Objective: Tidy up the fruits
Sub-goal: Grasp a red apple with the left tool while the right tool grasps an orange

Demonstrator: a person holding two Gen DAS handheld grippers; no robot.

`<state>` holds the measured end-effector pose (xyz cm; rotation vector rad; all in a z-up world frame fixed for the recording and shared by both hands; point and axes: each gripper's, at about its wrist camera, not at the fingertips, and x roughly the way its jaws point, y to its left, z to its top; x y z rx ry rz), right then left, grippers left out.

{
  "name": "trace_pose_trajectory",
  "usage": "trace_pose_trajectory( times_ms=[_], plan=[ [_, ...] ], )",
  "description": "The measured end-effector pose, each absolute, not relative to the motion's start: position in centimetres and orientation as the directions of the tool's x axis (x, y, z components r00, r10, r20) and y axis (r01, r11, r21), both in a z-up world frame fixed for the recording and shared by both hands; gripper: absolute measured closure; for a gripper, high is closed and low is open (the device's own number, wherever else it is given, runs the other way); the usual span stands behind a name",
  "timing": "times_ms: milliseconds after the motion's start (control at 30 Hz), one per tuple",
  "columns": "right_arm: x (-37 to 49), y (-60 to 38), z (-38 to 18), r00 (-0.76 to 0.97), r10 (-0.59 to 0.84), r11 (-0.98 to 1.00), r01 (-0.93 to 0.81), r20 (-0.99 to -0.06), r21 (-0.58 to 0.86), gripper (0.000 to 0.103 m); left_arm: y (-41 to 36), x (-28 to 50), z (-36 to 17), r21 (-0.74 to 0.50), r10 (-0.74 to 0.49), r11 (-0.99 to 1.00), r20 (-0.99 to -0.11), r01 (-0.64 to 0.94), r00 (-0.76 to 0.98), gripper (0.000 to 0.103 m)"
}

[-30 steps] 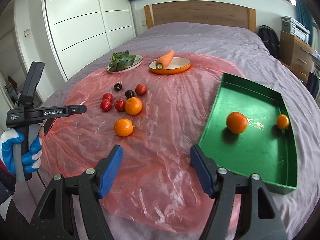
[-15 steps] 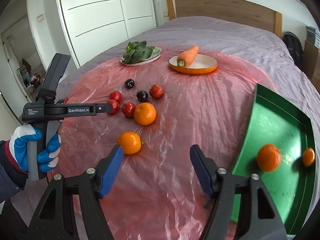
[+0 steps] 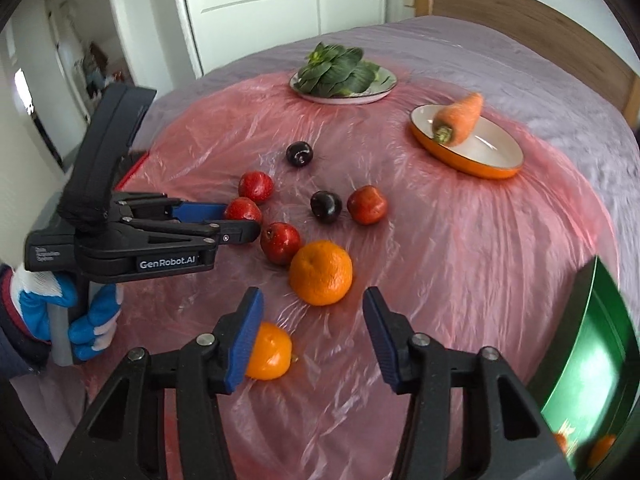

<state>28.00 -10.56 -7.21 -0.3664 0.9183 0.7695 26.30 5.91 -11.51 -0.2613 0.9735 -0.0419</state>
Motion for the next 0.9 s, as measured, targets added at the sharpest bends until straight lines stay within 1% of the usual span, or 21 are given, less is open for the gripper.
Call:
trace_pose_trajectory(
  times_ms=[167, 433, 633, 767, 800, 833, 900],
  plan=[
    [29.0, -9.0, -8.0, 0.350, 0.395, 0.622, -0.782, -0.849, -0.033, 0.003, 6.2, 26.6, -11.7, -0.273, -0.182, 0.959, -0.797, -0.074, 0.576, 0.066],
    [30.2, -8.2, -9.3, 0.308, 0.385, 0.560, -0.827, -0.870, -0.045, 0.003, 6.2, 26.6, -12.1, -0.279, -0.189, 0.958, -0.790, -0.066, 0.584, 0.068],
    [30.4, -7.5, -10.3, 0.287, 0.380, 0.528, -0.848, -0.880, -0.048, 0.003, 5.9, 26.6, -12.2, -0.260, -0.176, 0.964, -0.791, -0.060, 0.586, 0.068],
    [30.5, -6.9, -11.1, 0.278, 0.352, 0.517, -0.854, -0.894, -0.062, 0.003, 5.8, 26.6, -12.4, -0.248, -0.165, 0.967, -0.793, -0.063, 0.586, 0.072],
    [30.5, -6.7, -11.2, 0.278, 0.345, 0.512, -0.856, -0.897, -0.068, 0.006, 5.8, 26.6, -12.5, -0.249, -0.167, 0.967, -0.794, -0.062, 0.585, 0.072],
    [30.4, -6.6, -11.3, 0.282, 0.337, 0.510, -0.856, -0.898, -0.077, 0.017, 5.8, 26.6, -12.5, -0.249, -0.167, 0.966, -0.794, -0.063, 0.585, 0.073],
    [30.4, -6.6, -11.3, 0.285, 0.333, 0.510, -0.856, -0.899, -0.083, 0.018, 5.9, 26.6, -12.5, -0.249, -0.167, 0.967, -0.793, -0.061, 0.585, 0.074]
  ],
)
